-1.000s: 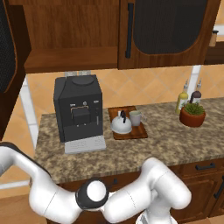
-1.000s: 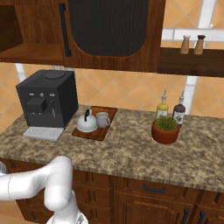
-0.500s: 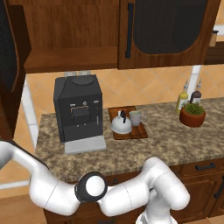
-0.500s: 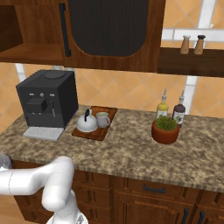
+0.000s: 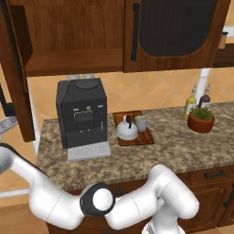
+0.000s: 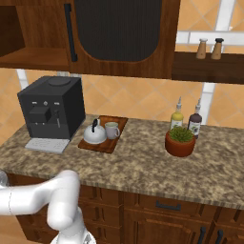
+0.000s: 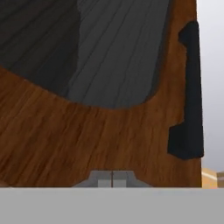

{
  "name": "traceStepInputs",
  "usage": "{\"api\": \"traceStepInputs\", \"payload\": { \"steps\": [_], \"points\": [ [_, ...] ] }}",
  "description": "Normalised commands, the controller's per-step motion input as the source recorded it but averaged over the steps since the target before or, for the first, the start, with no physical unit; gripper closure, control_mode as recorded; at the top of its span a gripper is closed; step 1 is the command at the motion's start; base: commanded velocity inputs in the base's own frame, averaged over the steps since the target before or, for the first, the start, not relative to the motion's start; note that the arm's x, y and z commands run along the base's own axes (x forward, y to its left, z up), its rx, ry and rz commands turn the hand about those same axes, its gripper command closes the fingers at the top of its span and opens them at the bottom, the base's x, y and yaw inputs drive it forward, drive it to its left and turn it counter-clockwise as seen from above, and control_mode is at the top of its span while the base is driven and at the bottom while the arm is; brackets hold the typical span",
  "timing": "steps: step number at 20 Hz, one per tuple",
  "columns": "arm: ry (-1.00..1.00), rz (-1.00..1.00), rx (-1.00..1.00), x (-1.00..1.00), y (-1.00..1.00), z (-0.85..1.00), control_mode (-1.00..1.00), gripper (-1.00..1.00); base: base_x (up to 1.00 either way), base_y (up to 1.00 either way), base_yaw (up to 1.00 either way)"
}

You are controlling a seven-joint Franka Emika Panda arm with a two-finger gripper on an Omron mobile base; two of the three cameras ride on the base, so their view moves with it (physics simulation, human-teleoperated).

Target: Pick the kettle from the counter and place it on the tray. Then pick the mug from the cabinet and place it on the tray. Then close the cabinet doors.

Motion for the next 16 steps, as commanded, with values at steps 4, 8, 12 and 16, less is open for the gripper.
{"api": "traceStepInputs", "payload": {
  "steps": [4, 8, 12, 16],
  "points": [
    [0.62, 0.0, 0.0, 0.0, -0.76, 0.0, -1.0, 1.0, 0.0, 0.0, 0.0],
    [0.67, 0.0, -0.02, 0.02, -0.71, 0.04, -1.0, 1.0, 0.0, 0.0, 0.0],
    [0.69, 0.0, -0.05, 0.11, -0.67, 0.08, -1.0, 1.0, 0.0, 0.0, 0.0],
    [0.7, 0.0, -0.06, 0.18, -0.67, 0.08, -1.0, 1.0, 0.0, 0.0, 0.0]
  ]
}}
